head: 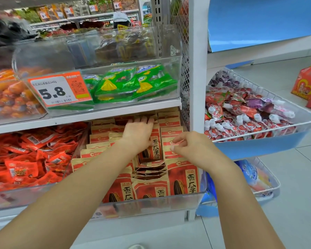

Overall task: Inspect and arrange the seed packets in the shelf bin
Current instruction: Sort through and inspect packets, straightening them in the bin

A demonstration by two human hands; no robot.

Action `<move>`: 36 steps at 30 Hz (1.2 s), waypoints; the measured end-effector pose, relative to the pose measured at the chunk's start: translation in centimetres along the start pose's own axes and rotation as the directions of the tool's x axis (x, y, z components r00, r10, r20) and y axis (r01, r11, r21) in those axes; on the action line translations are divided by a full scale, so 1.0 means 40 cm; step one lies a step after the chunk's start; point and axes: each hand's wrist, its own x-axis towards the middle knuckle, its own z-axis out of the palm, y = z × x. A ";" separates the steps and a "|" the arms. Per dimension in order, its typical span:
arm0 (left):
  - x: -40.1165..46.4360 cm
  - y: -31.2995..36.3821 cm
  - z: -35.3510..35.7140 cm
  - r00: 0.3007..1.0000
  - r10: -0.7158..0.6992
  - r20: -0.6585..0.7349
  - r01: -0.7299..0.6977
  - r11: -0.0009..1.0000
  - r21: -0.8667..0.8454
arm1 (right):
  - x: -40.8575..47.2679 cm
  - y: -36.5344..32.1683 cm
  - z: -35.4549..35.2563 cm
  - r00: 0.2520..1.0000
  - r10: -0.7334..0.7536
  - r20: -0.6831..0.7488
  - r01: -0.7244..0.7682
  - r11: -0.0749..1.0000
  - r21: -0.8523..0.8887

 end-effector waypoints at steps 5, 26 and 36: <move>-0.066 -0.047 -0.055 1.000 0.015 -0.012 -0.016 0.998 -0.062 | -0.011 -0.034 -0.003 0.998 -0.044 0.056 0.045 0.999 -0.022; -0.293 -0.073 -0.015 0.974 -0.225 -0.025 0.149 0.721 -0.677 | 0.038 -0.116 0.122 0.995 -0.060 0.085 0.088 0.922 -0.377; -0.311 -0.088 -0.030 0.969 -0.239 -0.055 0.163 0.794 -0.585 | 0.044 -0.109 0.087 0.989 -0.097 -0.115 0.063 0.962 -0.266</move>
